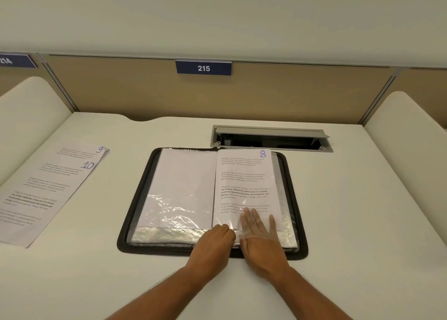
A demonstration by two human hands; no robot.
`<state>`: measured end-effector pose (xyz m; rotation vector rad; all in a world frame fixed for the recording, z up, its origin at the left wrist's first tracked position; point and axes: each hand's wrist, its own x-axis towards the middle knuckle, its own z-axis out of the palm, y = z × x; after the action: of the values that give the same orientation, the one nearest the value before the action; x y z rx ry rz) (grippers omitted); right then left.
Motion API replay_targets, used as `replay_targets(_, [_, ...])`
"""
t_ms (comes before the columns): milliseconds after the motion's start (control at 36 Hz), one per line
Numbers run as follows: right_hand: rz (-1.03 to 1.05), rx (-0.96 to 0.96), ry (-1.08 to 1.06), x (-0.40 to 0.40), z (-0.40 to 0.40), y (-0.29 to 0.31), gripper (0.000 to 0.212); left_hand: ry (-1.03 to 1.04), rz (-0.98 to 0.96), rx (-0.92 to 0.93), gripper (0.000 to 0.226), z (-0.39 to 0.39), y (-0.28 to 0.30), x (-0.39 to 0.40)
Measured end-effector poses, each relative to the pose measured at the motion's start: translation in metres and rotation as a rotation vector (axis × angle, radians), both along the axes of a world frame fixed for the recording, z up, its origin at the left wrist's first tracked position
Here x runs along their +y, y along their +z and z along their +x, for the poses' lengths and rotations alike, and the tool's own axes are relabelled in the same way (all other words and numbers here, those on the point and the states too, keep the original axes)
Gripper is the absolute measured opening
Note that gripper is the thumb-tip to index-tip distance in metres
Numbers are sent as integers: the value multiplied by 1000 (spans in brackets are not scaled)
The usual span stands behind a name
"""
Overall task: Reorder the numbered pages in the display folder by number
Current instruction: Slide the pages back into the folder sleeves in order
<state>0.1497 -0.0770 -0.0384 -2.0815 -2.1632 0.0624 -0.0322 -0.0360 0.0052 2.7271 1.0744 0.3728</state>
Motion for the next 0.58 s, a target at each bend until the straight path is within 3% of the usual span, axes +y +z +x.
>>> replay_targets(222, [101, 160, -82, -16, -8, 12, 66, 31, -15, 2, 29, -3, -6, 0])
replay_targets(389, [371, 412, -252, -49, -16, 23, 53, 58, -35, -39, 26, -1, -2, -3])
replay_targets(583, [410, 536, -438, -49, -17, 42, 50, 74, -49, -51, 22, 2, -2, -3])
